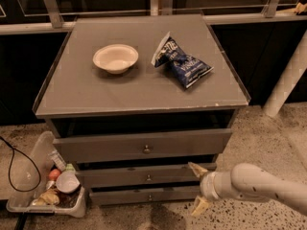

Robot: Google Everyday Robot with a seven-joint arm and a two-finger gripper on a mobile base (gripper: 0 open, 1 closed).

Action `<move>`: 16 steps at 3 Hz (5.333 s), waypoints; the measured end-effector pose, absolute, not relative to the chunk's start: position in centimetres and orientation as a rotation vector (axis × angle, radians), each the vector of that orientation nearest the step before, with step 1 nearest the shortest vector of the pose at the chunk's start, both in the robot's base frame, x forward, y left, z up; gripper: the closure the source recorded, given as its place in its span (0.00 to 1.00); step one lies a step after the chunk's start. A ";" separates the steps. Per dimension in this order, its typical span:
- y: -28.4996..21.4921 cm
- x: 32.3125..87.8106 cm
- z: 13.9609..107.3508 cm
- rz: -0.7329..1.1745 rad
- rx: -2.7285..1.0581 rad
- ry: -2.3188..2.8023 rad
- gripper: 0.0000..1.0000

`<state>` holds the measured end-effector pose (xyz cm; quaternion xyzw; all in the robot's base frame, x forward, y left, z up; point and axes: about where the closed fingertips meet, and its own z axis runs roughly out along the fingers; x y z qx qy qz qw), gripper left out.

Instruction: Open middle drawer

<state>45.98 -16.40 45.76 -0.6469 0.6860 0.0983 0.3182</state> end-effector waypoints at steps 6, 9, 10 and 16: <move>-14.0 53.8 40.2 0.397 -1.664 1.792 0.16; -14.0 53.8 40.2 0.398 -1.664 1.792 0.86; -14.0 53.9 40.6 0.398 -1.663 1.792 1.00; -15.4 51.3 40.9 0.451 -1.667 1.759 0.35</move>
Offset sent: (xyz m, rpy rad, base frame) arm 0.0488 0.0018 -0.0533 0.0510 0.0521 -0.0055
